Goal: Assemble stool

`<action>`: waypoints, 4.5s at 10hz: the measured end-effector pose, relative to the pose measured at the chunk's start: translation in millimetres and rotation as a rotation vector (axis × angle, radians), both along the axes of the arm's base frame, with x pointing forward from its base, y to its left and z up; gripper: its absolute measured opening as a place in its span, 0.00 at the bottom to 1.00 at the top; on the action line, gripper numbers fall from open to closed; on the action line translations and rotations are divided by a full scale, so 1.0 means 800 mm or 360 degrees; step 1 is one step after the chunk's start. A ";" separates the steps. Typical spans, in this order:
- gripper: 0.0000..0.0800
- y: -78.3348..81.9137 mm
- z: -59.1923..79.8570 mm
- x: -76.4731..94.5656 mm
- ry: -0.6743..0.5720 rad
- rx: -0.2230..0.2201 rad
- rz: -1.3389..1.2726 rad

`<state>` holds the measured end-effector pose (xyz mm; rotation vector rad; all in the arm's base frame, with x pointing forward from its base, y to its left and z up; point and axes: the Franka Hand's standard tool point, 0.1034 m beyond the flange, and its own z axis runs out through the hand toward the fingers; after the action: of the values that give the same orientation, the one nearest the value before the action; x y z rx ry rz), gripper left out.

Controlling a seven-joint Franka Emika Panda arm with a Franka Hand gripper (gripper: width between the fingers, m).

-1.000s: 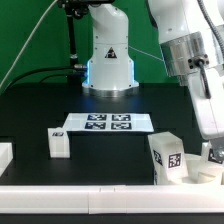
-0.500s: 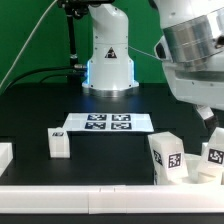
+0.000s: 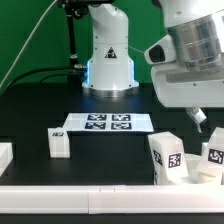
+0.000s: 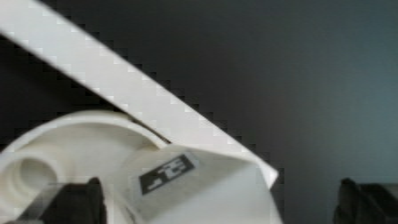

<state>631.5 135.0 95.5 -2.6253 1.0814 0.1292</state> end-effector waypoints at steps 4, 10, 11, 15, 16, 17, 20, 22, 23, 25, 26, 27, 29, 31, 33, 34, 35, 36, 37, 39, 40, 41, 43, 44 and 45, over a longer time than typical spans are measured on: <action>0.81 -0.004 0.010 0.002 -0.0216 -0.0156 0.0919; 0.81 -0.012 0.008 0.002 -0.0362 -0.0205 0.1834; 0.81 -0.008 0.009 0.005 -0.0400 -0.0249 0.2078; 0.81 -0.012 0.008 0.006 -0.0483 -0.0243 0.2413; 0.81 -0.014 0.002 0.006 -0.0481 -0.0252 0.2507; 0.81 -0.012 -0.006 0.006 -0.0473 -0.0243 0.2508; 0.79 -0.012 -0.023 0.005 -0.0466 -0.0243 0.2461; 0.63 -0.012 -0.023 0.004 -0.0431 -0.0249 0.2310; 0.42 -0.013 -0.023 0.005 -0.0415 -0.0254 0.2242; 0.42 -0.015 -0.023 0.005 -0.0359 -0.0268 0.2000; 0.42 -0.016 -0.023 0.006 -0.0337 -0.0273 0.1902; 0.42 -0.018 -0.024 0.010 -0.0335 -0.0288 0.1770; 0.42 -0.022 -0.024 0.014 -0.0328 -0.0332 0.1451; 0.42 -0.028 -0.024 0.016 -0.0318 -0.0341 0.1236; 0.42 -0.035 -0.025 0.017 -0.0292 -0.0333 0.0879; 0.42 -0.036 -0.024 0.015 -0.0259 -0.0330 0.0680; 0.42 -0.037 -0.024 0.014 -0.0224 -0.0326 0.0517; 0.42 -0.040 -0.025 0.014 -0.0171 -0.0304 0.0276; 0.42 -0.043 -0.025 0.014 -0.0146 -0.0280 0.0152; 0.43 -0.046 -0.025 0.014 -0.0094 -0.0261 -0.0053; 0.43 -0.046 -0.026 0.013 -0.0066 -0.0247 -0.0160; 0.43 -0.047 -0.026 0.013 -0.0048 -0.0241 -0.0225; 0.43 -0.046 -0.026 0.011 0.0003 -0.0218 -0.0415; 0.43 -0.044 -0.029 0.009 0.0074 -0.0187 -0.0706; 0.43 -0.041 -0.030 0.008 0.0135 -0.0139 -0.0981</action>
Offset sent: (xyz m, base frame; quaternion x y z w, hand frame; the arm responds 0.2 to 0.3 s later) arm -0.0081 -0.0022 -0.0126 0.0423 -0.0055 -0.2269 0.9730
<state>637.7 102.0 71.9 -2.2435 1.8997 0.0576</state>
